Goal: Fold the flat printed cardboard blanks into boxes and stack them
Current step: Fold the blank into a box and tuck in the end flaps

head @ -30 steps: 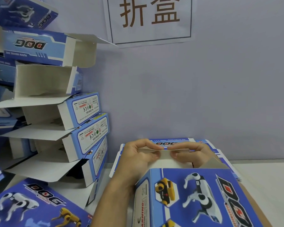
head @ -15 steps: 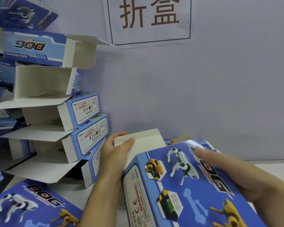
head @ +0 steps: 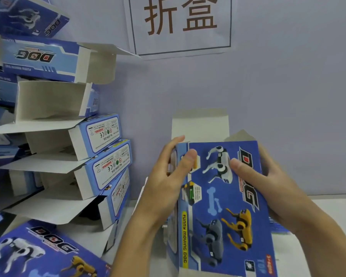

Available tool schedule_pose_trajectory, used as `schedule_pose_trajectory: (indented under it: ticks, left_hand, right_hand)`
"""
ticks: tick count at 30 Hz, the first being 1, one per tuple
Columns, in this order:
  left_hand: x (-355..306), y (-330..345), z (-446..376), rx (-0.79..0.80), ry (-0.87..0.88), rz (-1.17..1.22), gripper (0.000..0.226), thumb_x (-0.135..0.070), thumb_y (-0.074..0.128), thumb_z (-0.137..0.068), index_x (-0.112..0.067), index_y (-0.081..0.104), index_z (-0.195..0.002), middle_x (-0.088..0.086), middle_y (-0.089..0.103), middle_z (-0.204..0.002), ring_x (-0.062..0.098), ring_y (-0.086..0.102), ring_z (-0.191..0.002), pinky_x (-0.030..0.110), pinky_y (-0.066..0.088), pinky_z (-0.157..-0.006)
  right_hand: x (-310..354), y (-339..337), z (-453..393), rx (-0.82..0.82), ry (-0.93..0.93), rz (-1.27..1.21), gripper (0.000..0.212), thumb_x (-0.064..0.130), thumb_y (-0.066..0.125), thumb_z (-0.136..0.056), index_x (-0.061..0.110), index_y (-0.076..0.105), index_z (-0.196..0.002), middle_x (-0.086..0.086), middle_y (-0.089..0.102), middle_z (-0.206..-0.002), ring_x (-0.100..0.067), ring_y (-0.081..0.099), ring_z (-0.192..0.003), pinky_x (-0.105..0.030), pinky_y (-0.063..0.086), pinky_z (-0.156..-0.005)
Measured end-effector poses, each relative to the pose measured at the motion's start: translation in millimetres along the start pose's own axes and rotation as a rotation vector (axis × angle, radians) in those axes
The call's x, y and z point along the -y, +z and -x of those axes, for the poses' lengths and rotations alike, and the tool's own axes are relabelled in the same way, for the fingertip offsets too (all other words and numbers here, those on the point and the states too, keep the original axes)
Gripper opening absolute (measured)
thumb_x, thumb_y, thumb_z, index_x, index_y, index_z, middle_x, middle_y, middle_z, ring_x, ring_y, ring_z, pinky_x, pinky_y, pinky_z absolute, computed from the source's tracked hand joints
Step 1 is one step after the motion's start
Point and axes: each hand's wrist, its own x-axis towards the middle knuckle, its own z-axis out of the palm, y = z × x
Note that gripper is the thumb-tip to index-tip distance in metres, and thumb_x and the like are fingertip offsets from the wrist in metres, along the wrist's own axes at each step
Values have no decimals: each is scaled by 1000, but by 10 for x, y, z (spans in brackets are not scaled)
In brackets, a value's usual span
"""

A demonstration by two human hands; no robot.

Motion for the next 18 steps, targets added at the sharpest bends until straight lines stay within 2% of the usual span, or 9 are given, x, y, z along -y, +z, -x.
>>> schedule_pose_trajectory:
  ticks: [3, 5, 7, 10, 12, 13, 15, 18]
  left_hand:
    - [-19, 32, 0, -48, 62, -14, 56, -57, 70, -73, -30, 55, -121, -4, 74, -99, 7, 72, -92, 18, 57, -72]
    - [-35, 59, 3, -125, 88, 18, 54, -50, 72, -71, -22, 54, -114, 7, 73, -95, 17, 74, -87, 25, 60, -71]
    - [-41, 60, 0, -178, 87, 41, 54, -52, 71, -69, -19, 55, -110, 12, 72, -91, 24, 73, -86, 34, 61, -73]
    - [-58, 53, -9, -260, 88, -20, 53, -63, 60, -71, -16, 53, -96, -5, 61, -66, 9, 64, -64, 20, 52, -59]
    - [-53, 59, -20, -344, 86, -11, 62, -67, 50, -75, -8, 52, -94, -5, 52, -64, 8, 53, -60, 21, 46, -56]
    - [-52, 57, -26, -380, 83, 8, 65, -66, 45, -77, -4, 53, -95, -8, 52, -63, 4, 53, -57, 16, 45, -53]
    - [-58, 49, -32, -417, 68, 16, 60, -58, 43, -87, 1, 53, -92, -18, 53, -54, -6, 53, -48, 6, 40, -43]
    - [-4, 27, -47, -442, 24, 1, 36, -32, 47, -103, 0, 49, -86, -16, 48, -47, -2, 48, -39, 9, 35, -37]
  right_hand:
    - [-45, 73, -33, -27, -60, 55, 65, 58, 81, -68, 54, 51, -125, 1, 74, -111, -28, 75, -91, -44, 62, -69]
    - [-95, 136, -76, -68, -109, 118, 65, 58, 81, -68, 54, 51, -126, 5, 75, -108, -23, 75, -89, -40, 62, -67]
    - [-145, 188, -108, -92, -140, 156, 60, 56, 73, -67, 53, 54, -123, 9, 75, -104, -17, 75, -87, -34, 62, -67]
    - [-170, 225, -126, -61, -126, 145, 54, 51, 68, -71, 47, 57, -124, 8, 75, -104, -16, 76, -83, -28, 60, -59]
    - [-149, 225, -136, -23, -127, 167, 51, 55, 63, -74, 44, 58, -123, 4, 75, -103, -17, 75, -85, -30, 61, -63]
    - [-136, 225, -143, -8, -129, 189, 49, 59, 60, -74, 44, 59, -121, 3, 76, -101, -17, 75, -86, -32, 62, -66]
    - [-110, 248, -159, 21, -126, 223, 47, 63, 55, -74, 45, 60, -116, 3, 76, -96, -16, 75, -84, -34, 63, -67]
    - [-139, 351, -168, -1, -115, 272, 44, 72, 41, -77, 49, 59, -109, 2, 75, -85, -14, 74, -77, -31, 62, -64]
